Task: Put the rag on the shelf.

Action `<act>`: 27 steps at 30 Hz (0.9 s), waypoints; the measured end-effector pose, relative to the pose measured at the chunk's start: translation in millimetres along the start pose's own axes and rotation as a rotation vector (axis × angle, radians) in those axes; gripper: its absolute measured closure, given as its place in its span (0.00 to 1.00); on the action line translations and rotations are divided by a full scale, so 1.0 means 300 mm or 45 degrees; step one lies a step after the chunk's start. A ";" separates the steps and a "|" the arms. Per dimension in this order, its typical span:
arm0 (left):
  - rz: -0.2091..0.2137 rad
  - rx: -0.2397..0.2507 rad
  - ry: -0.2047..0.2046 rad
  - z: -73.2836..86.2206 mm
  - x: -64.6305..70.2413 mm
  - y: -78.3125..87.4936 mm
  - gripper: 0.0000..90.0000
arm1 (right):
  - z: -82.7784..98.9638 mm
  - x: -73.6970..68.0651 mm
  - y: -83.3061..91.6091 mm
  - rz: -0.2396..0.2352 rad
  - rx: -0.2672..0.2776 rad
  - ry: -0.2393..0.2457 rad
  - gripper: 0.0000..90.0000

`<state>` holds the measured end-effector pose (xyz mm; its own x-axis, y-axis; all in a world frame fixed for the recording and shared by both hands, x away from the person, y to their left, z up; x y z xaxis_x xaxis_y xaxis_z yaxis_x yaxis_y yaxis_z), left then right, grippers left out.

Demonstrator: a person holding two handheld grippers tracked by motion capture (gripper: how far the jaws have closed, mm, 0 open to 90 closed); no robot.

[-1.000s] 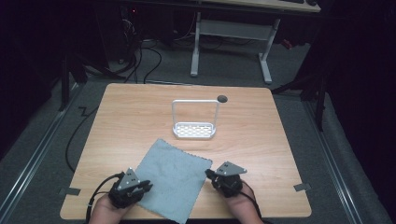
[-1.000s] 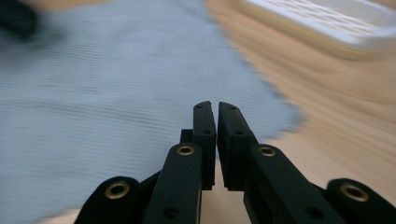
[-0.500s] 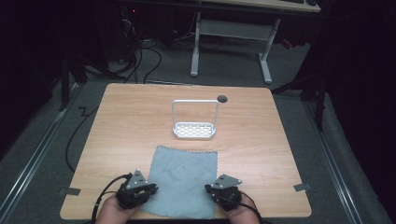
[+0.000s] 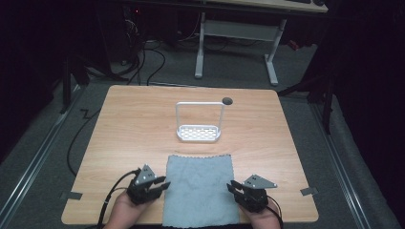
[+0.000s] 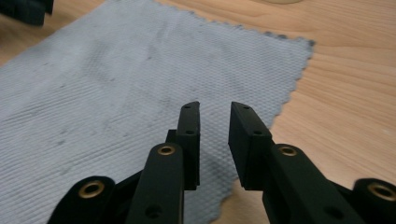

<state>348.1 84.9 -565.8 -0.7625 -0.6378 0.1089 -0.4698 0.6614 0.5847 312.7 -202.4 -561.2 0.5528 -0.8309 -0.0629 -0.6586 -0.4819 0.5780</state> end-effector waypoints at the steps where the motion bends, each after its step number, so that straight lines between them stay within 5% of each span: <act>1: -0.046 0.017 0.028 -0.017 -0.039 -0.009 0.75 | 0.000 0.000 0.000 0.000 0.000 0.000 0.82; 4: -0.119 0.034 0.084 -0.052 -0.107 -0.053 0.71 | 0.001 0.027 0.003 0.039 0.009 -0.012 0.83; 7: -0.202 0.004 0.083 -0.088 -0.151 -0.117 0.68 | -0.005 0.038 0.009 0.047 0.024 -0.022 0.83; 10: -0.195 0.002 0.127 -0.105 -0.169 -0.151 0.67 | -0.007 0.045 0.012 0.054 0.037 -0.008 0.83; 15: -0.220 -0.017 0.109 -0.110 -0.161 -0.193 0.71 | -0.016 0.057 0.006 0.081 0.049 -0.013 0.75; 19: -0.229 -0.013 0.090 -0.114 -0.148 -0.204 0.78 | -0.059 0.092 -0.038 0.110 0.049 -0.028 0.72; 21: -0.243 -0.006 0.091 -0.114 -0.147 -0.206 0.82 | -0.105 0.139 -0.108 0.138 0.034 -0.069 0.68; 27: -0.195 0.009 0.167 -0.110 -0.163 -0.200 0.93 | -0.139 0.206 -0.256 0.203 -0.074 -0.097 0.63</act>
<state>428.4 63.5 -579.8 -0.6176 -0.7768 0.1232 -0.5792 0.5551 0.5970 418.7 -205.1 -575.6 0.4020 -0.9152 -0.0265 -0.7031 -0.3271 0.6313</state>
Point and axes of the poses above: each handheld gripper's, and its own axes: y roughly backward along the jaws, z roughly out of its underside, x roughly to its right, the point moved 7 cm from there along -y, roughly forward along the jaws, and after that the axes turned 3 degrees about x, right-handed, at the moved point
